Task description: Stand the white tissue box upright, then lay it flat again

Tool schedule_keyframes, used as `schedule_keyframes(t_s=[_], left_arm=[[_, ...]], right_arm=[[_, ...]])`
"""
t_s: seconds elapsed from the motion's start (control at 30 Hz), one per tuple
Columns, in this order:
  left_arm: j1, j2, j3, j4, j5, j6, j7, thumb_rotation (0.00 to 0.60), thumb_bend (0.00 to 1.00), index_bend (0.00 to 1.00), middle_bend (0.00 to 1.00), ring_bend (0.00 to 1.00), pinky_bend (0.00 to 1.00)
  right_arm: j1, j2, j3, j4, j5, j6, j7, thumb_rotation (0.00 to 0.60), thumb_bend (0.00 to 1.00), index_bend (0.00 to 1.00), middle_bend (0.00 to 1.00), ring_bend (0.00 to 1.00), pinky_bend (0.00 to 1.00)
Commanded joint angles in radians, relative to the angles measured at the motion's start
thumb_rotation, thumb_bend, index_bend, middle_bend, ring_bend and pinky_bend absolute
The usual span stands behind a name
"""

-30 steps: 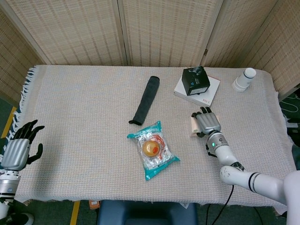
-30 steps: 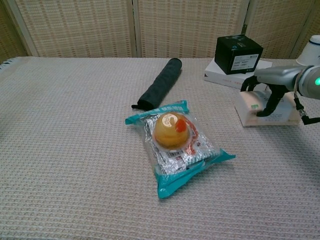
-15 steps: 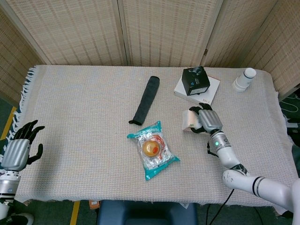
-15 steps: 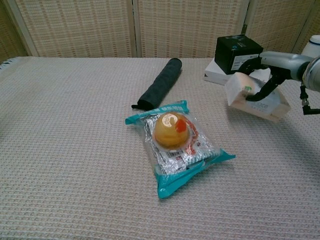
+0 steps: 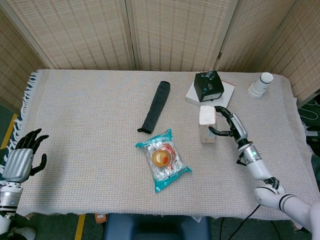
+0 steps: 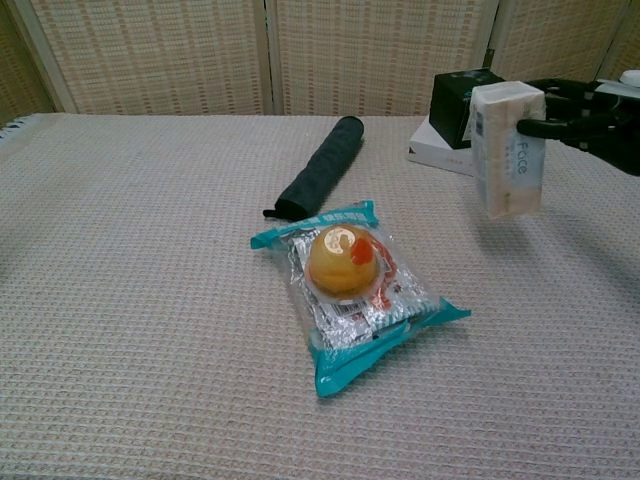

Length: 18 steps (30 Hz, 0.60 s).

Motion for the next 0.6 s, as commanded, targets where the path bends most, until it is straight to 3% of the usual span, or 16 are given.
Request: schedule_keyframes(t_s=[0.03, 0.27, 0.6], left_arm=[[-0.002, -0.001, -0.002, 0.005, -0.006, -0.006, -0.003, 0.600, 0.55, 0.19, 0.00, 0.00, 0.12], [-0.010, -0.007, -0.004, 0.022, -0.021, -0.030, -0.009, 0.600, 0.55, 0.19, 0.00, 0.00, 0.12], [-0.014, -0.011, -0.004, 0.028, -0.030, -0.040, -0.005, 0.600, 0.55, 0.19, 0.00, 0.00, 0.12]], right_arm=[[0.012, -0.179, -0.107, 0.369, -0.211, 0.095, 0.328, 0.600, 0.21, 0.38, 0.38, 0.15, 0.00], [0.015, -0.280, -0.151, 0.545, -0.212, 0.102, 0.416, 0.600, 0.21, 0.38, 0.38, 0.15, 0.00], [0.008, -0.286, -0.178, 0.589, -0.214, 0.146, 0.448, 0.600, 0.21, 0.38, 0.38, 0.15, 0.00]])
